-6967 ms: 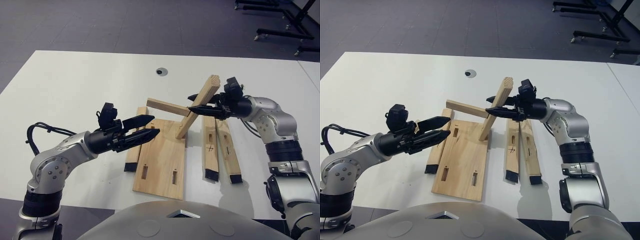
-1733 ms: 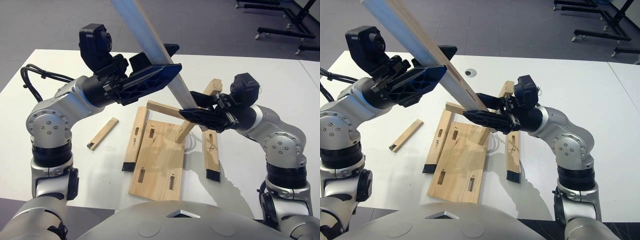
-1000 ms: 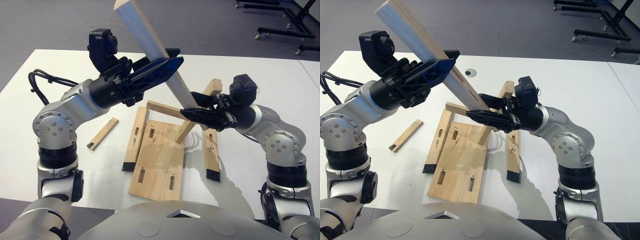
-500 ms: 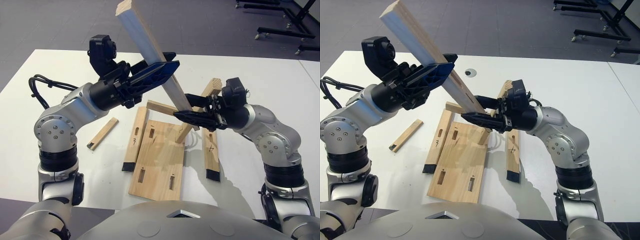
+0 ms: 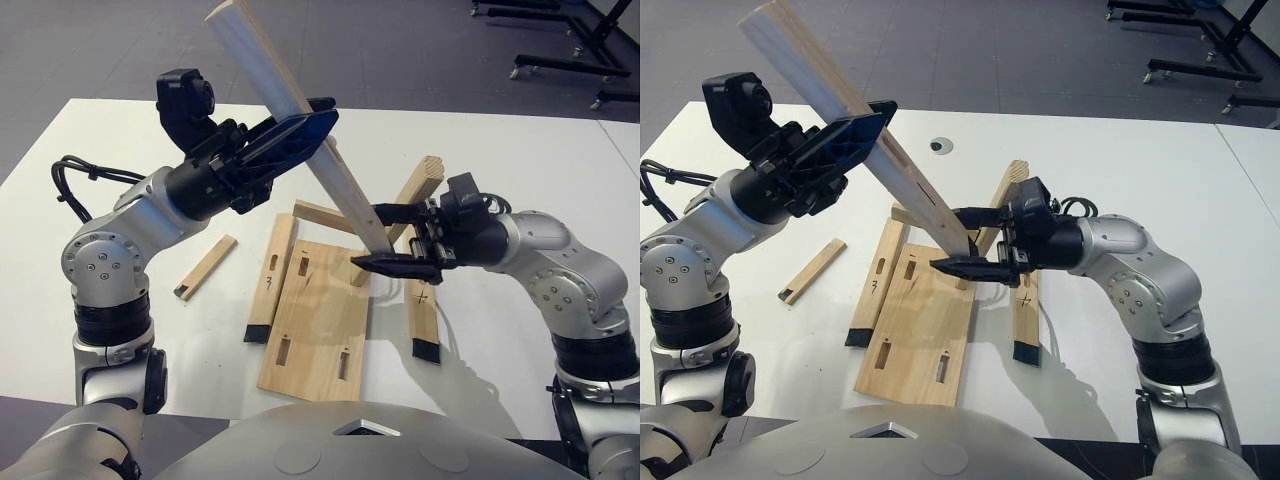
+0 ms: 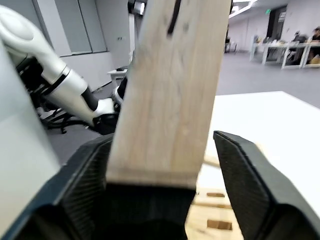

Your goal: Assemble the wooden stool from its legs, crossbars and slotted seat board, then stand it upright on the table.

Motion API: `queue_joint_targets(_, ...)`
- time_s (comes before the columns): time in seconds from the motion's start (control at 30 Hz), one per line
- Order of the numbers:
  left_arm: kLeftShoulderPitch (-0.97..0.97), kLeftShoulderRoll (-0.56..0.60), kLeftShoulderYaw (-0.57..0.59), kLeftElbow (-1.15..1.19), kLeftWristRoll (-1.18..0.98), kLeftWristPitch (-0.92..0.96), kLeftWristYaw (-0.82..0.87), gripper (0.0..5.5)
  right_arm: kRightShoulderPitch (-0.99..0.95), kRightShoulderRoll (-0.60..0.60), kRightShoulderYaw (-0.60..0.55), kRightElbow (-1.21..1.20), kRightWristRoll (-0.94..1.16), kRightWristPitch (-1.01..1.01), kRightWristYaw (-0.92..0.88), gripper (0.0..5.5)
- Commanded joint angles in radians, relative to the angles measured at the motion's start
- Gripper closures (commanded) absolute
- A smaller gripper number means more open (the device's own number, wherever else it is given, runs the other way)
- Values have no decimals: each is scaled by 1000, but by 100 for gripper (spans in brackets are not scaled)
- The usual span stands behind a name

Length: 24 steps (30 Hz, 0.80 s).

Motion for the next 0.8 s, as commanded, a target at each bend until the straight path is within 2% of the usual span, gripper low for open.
queue_joint_targets(0.03, 5, 6, 3, -23, -2, -3, -12, 346, -7, -46, -103, -24, 102, 49, 5, 161)
queue_joint_targets(0.2, 47, 11, 47, -65, 35, -58, -75, 346, -49, -94, -274, 13, 269, 99, -6, 90)
queue_joint_targets(0.3, 68, 49, 71, -71, 100, -89, -151, 347, -45, -129, -343, 42, 292, 102, 10, 17)
queue_joint_targets(0.33, 73, 66, 69, -68, 133, -96, -174, 347, -43, -135, -356, 49, 294, 101, 11, 10)
queue_joint_targets(0.47, 96, 142, 31, -44, 393, -217, -316, 347, -71, -128, -408, 89, 309, 86, -18, 10)
queue_joint_targets(0.63, 150, 190, -35, 31, 610, -354, -484, 347, -90, -101, -406, 96, 312, 80, -44, 10)
queue_joint_targets(0.8, 222, 246, -14, 76, 638, -379, -615, 347, -129, -100, -396, 142, 282, 72, -39, 10)
